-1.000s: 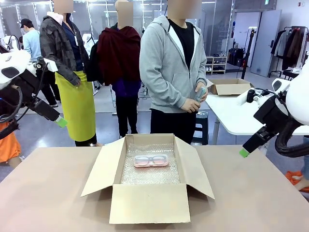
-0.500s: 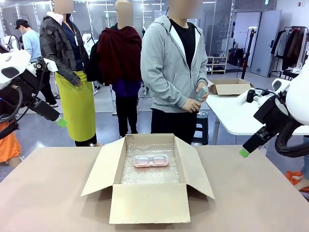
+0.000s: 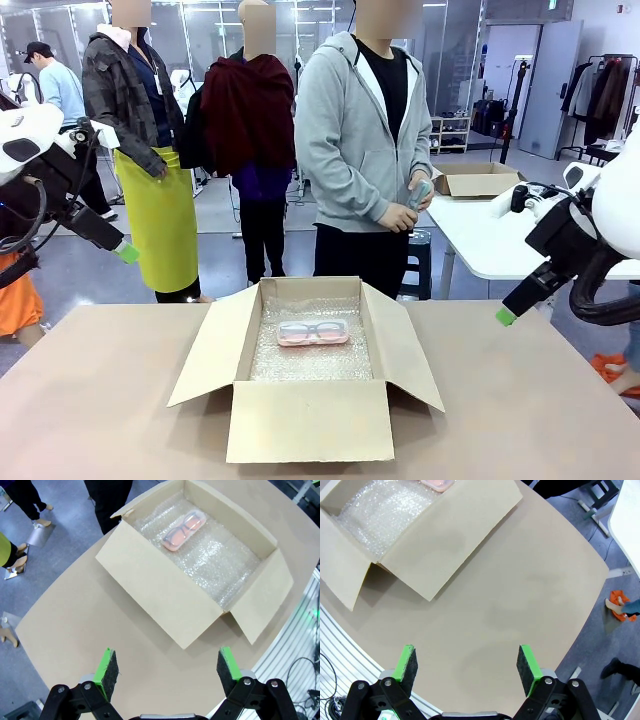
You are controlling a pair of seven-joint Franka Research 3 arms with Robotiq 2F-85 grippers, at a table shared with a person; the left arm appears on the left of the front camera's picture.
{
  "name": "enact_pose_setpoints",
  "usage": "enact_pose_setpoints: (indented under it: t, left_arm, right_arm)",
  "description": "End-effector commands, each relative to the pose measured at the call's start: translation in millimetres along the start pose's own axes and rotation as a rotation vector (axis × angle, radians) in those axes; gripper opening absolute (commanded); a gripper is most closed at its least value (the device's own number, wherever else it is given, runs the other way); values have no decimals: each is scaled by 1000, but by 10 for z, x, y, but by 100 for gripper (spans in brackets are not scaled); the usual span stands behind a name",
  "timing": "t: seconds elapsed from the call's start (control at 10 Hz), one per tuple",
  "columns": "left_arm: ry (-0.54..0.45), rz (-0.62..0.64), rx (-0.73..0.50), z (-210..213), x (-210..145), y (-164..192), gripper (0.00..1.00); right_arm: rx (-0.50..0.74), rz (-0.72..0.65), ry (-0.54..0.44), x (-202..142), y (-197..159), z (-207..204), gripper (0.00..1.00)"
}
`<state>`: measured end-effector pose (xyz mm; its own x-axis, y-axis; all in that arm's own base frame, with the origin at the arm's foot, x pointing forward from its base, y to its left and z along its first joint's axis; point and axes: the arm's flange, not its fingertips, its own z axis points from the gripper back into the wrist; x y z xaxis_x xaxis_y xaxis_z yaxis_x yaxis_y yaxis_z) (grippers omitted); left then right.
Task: Pack the glasses set securely to prepare it for shipping.
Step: Put the Glasses case from the right side of the table into the Package Box.
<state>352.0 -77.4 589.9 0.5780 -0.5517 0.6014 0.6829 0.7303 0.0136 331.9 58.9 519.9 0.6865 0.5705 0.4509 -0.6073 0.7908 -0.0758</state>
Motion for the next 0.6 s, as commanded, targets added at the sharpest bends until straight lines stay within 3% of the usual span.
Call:
enact_pose_setpoints:
  t: [0.0,0.5]
  left_arm:
    - [-8,-8,-5,32,6,11,100]
    - [-8,-8,-5,32,6,11,100]
  right_arm:
    - [-3,-1,3,6,7,-5,100]
    - [-3,-1,3,6,7,-5,100]
